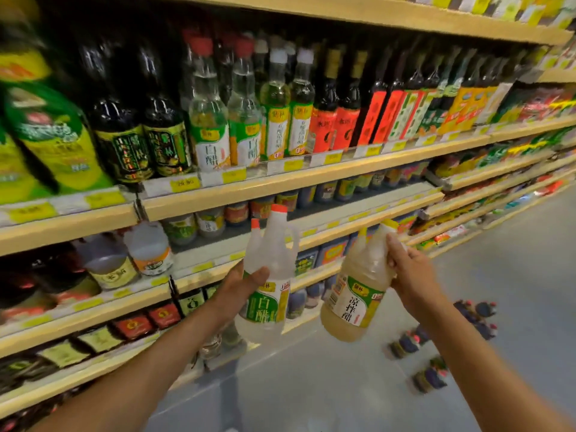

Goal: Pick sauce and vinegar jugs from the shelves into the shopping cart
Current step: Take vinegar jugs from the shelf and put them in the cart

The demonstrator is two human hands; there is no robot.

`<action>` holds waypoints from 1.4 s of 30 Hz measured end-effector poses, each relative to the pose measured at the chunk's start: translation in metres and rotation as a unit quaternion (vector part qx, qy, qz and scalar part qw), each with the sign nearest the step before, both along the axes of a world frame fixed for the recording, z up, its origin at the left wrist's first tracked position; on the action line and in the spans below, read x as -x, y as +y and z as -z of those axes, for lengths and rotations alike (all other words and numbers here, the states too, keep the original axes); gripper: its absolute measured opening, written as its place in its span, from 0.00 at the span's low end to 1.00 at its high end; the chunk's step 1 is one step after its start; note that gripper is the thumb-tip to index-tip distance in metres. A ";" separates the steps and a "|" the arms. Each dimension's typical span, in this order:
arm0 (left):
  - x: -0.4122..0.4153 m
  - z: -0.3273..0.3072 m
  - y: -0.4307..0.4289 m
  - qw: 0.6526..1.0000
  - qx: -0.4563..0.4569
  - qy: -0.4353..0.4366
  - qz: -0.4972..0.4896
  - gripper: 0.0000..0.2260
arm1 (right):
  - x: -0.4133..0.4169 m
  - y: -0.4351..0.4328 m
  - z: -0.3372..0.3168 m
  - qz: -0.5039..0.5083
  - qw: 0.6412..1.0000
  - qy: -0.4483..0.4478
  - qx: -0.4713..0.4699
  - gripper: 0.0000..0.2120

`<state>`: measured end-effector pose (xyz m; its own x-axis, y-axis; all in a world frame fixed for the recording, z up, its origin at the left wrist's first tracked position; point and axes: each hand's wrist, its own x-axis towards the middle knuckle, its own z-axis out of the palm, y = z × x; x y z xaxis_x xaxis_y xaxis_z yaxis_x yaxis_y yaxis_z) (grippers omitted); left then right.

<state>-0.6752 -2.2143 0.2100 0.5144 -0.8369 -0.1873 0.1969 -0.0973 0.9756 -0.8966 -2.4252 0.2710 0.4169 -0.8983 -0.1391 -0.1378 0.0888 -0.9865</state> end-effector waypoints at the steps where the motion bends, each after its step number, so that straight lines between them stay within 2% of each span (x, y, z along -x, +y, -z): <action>1: -0.008 0.001 0.002 1.000 0.002 -0.003 -0.014 0.48 | -0.015 -0.003 0.001 -0.020 1.000 0.006 0.006 0.27; 3: -0.022 0.001 0.007 0.999 0.005 -0.007 -0.038 0.47 | -0.044 -0.008 0.004 -0.054 0.998 0.012 0.013 0.32; 5: -0.032 0.002 0.014 0.998 0.003 0.002 -0.065 0.46 | -0.072 -0.011 0.008 -0.077 0.997 0.006 0.013 0.27; 9: -0.040 0.001 0.027 0.992 -0.004 0.019 -0.127 0.45 | -0.121 -0.022 0.018 -0.150 0.989 0.015 0.006 0.30; 12: -0.039 0.000 0.036 0.985 -0.015 0.019 -0.171 0.34 | -0.147 -0.028 0.025 -0.205 0.979 0.001 -0.021 0.37; 14: -0.034 0.002 0.041 0.980 -0.012 0.022 -0.195 0.34 | -0.161 -0.031 0.028 -0.224 0.973 -0.004 -0.046 0.40; 15: -0.031 0.004 0.043 0.977 -0.012 0.024 -0.212 0.36 | -0.168 -0.033 0.031 -0.235 0.970 -0.011 -0.061 0.38; 18: -0.021 0.006 0.047 0.969 -0.002 0.021 -0.245 0.33 | -0.182 -0.040 0.038 -0.273 0.957 -0.017 -0.097 0.27; 21: -0.012 0.010 0.050 0.961 -0.003 0.022 -0.275 0.36 | -0.190 -0.042 0.045 -0.294 0.947 -0.016 -0.124 0.21; 25: -0.004 0.019 0.050 0.945 0.003 0.045 -0.325 0.16 | -0.200 -0.041 0.051 -0.307 0.938 0.016 -0.159 0.17; 26: -0.003 0.021 0.052 0.943 0.007 0.046 -0.329 0.17 | -0.202 -0.039 0.052 -0.311 0.936 0.026 -0.161 0.17; 27: -0.003 0.022 0.054 0.941 0.016 0.046 -0.334 0.23 | -0.206 -0.038 0.055 -0.314 0.936 0.037 -0.155 0.17; 29: -0.004 0.026 0.059 0.939 0.017 0.049 -0.341 0.38 | -0.211 -0.034 0.060 -0.326 0.936 0.052 -0.125 0.18; 31: -0.006 0.030 0.064 0.937 0.019 0.045 -0.347 0.45 | -0.215 -0.028 0.066 -0.347 0.933 0.058 -0.078 0.17; 34: -0.010 0.034 0.070 0.934 0.025 0.039 -0.356 0.45 | -0.218 -0.018 0.072 -0.392 0.919 0.049 0.022 0.15; 36: -0.012 0.034 0.073 0.933 0.026 0.028 -0.358 0.43 | -0.220 -0.010 0.072 -0.431 0.896 0.036 0.101 0.10; 38: -0.014 0.033 0.076 0.934 0.027 0.020 -0.355 0.37 | -0.226 -0.007 0.071 -0.463 0.866 0.030 0.186 0.05; 41: -0.019 0.036 0.084 0.933 0.030 0.024 -0.357 0.35 | -0.237 -0.002 0.067 -0.521 0.785 0.014 0.335 0.15; 42: -0.021 0.037 0.086 0.931 0.031 0.027 -0.362 0.35 | -0.240 0.000 0.066 -0.537 0.756 0.012 0.374 0.14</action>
